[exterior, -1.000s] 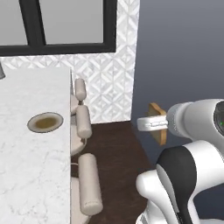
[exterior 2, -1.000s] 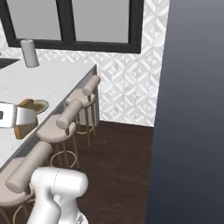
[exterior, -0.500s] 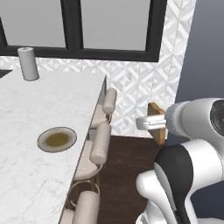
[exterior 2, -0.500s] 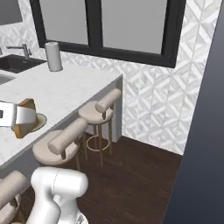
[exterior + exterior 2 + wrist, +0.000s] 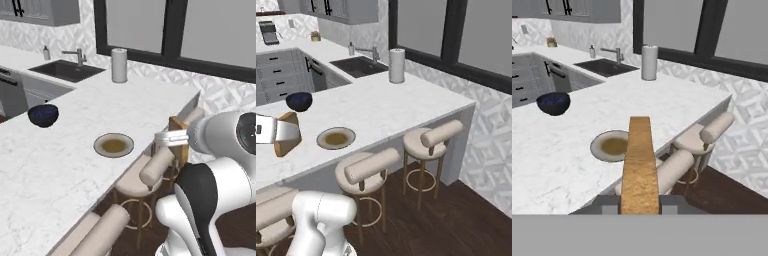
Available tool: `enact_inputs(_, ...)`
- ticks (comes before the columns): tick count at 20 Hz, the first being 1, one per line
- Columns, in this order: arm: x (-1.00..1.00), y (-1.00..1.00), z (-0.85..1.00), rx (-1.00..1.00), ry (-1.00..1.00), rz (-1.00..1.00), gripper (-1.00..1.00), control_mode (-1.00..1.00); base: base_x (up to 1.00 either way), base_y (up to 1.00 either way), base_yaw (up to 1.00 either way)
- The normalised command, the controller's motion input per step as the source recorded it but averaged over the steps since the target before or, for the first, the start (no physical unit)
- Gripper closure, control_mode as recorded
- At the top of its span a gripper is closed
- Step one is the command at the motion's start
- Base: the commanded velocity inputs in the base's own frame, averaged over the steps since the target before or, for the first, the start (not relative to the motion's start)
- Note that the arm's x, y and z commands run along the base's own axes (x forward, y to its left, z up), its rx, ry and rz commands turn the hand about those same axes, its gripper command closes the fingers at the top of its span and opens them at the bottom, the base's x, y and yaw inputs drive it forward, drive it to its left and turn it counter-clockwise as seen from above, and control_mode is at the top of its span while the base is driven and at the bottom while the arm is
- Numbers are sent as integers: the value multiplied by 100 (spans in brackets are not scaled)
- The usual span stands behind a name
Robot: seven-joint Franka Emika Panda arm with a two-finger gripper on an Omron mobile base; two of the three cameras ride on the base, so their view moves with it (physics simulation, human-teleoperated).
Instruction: Start the toaster. Once the lever pops up, take the bread to the plate on the dining counter.
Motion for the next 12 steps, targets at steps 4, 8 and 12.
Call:
enact_inputs(4,0,0,0,0,0,0,100,100,1,-34,79)
enact_inputs(8,0,0,0,0,0,0,100,100,14,-64,63)
enact_inputs(12,0,0,0,0,0,0,100,100,20,-87,51)
